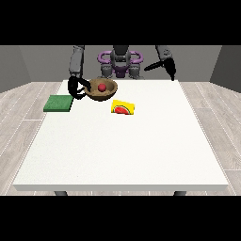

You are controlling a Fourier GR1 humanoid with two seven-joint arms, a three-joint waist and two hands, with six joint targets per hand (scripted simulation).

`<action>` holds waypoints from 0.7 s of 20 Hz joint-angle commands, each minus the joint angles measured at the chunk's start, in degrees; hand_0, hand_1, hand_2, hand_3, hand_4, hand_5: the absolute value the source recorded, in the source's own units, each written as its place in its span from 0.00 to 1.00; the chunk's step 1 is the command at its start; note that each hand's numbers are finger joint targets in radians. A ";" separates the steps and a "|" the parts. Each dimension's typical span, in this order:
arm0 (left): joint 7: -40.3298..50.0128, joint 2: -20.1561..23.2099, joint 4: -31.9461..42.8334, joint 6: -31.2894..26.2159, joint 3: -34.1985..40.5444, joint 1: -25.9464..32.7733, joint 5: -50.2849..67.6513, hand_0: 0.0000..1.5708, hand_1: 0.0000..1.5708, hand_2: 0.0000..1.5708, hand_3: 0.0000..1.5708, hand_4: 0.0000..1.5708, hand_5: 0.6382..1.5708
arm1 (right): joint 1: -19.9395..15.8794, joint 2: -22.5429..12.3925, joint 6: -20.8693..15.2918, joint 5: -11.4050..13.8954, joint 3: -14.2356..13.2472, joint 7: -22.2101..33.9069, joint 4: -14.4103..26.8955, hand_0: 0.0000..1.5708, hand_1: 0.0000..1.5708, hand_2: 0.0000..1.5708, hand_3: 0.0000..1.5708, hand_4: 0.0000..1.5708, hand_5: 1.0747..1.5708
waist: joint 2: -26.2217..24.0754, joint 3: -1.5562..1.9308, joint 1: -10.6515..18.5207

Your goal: Pick the cup and pour the ball into the bowl, then pick the bowl and place it on the pad

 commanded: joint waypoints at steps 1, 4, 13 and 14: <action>-0.28 1.45 2.47 -0.09 1.12 2.14 0.18 0.00 0.00 0.00 0.00 0.00 1.00 | -0.48 -0.77 1.40 -0.75 0.86 7.79 -3.55 1.00 1.00 1.00 1.00 0.67 0.96 | -3.56 0.17 -3.33; 0.28 -0.05 1.08 2.11 0.58 1.63 -0.25 0.00 0.00 0.00 0.00 0.00 1.00 | -2.97 -5.94 4.70 -3.14 -1.88 11.64 -3.46 1.00 1.00 1.00 1.00 0.68 0.96 | -2.85 0.18 -2.20; -5.69 0.45 0.57 1.93 0.45 0.05 0.35 0.00 0.00 0.00 0.00 0.00 0.99 | -2.68 -15.37 12.33 -8.62 -9.16 5.74 -2.01 1.00 1.00 1.00 1.00 0.68 0.97 | 6.60 0.20 -1.10; -3.32 1.49 0.89 1.58 1.33 -0.91 0.94 0.00 0.00 0.00 0.00 0.00 0.99 | -2.30 -15.96 12.74 -8.71 -8.86 8.33 -2.12 1.00 1.00 1.00 1.00 0.68 0.97 | 4.74 0.20 -1.55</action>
